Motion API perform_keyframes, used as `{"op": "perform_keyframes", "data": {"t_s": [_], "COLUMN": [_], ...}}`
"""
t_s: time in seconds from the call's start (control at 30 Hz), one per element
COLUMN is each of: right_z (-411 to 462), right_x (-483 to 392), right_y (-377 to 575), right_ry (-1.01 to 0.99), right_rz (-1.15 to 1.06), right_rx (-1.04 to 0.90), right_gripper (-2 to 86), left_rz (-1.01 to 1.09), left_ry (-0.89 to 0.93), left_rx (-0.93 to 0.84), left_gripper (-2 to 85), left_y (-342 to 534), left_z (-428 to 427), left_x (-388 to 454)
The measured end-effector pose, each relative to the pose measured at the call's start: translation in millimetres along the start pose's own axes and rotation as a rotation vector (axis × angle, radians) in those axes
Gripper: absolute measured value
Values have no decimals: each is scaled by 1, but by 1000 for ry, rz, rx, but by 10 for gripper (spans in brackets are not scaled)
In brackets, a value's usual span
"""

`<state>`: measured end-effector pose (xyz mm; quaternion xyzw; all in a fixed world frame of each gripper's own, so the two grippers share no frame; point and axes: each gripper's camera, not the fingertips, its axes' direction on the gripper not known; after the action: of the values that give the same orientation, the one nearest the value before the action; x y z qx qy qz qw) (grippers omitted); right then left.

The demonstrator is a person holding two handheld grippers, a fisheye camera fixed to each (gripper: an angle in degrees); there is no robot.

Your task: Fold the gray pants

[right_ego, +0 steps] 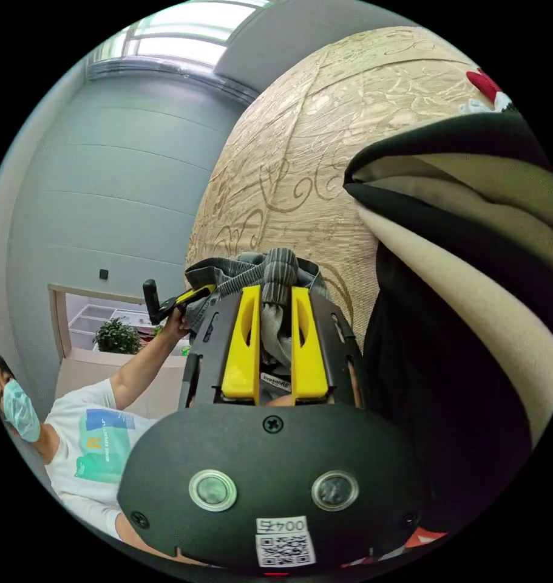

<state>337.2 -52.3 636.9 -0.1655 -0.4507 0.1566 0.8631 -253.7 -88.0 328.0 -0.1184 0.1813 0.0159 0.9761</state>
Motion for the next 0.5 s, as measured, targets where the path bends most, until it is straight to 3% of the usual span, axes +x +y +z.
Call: {"op": "perform_keyframes", "data": {"t_s": [0.1,0.37,0.43,0.5], "right_z": [2,14,11,8], "right_x": [-1,-24,-56,-129], "right_y": [3,-11,-10,7], "right_ry": [-22,-74,54,362], "right_rz": [47,11,-51,-268], "right_rx": [107,107,105,123], "right_gripper": [101,138,136,139], "left_rz": [-13,-16,-11,3], "left_ry": [29,72,71,62], "left_rx": [-8,-50,-53,-52], "left_gripper": [42,43,44,44], "left_y": [-3,-14,-15,-16], "left_z": [12,42,49,53], "left_x": [-3,-6,-4,-1]}}
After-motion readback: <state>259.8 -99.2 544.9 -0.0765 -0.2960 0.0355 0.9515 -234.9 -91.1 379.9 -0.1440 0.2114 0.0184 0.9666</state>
